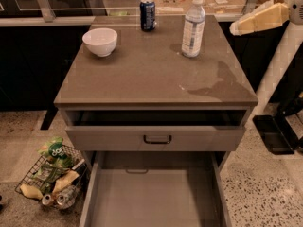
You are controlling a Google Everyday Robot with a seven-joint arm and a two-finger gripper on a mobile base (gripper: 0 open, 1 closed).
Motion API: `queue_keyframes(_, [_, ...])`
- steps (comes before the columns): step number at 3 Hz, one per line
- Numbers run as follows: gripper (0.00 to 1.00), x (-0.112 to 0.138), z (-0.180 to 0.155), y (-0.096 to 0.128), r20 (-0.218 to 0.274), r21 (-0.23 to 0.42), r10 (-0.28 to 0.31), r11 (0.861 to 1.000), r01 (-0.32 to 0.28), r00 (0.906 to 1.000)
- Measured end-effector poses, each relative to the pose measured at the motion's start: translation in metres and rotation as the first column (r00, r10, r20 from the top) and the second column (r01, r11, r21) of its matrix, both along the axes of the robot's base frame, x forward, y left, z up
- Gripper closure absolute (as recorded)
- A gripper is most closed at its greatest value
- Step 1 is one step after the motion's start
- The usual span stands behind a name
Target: Place blue plastic bottle into middle drawer
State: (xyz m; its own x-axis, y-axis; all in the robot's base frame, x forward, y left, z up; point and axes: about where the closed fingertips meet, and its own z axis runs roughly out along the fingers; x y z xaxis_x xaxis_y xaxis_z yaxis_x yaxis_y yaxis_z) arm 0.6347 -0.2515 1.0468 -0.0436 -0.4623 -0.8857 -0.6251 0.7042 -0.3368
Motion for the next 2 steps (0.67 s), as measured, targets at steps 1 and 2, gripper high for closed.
queue_keyframes(1, [0.0, 0.0, 0.0, 0.0, -0.001, -0.001, 0.001, 1.0, -0.001, 1.0])
queue_keyframes(2, [0.0, 0.02, -0.001, 0.006, 0.037, 0.05, -0.007, 0.999, 0.006, 0.9993])
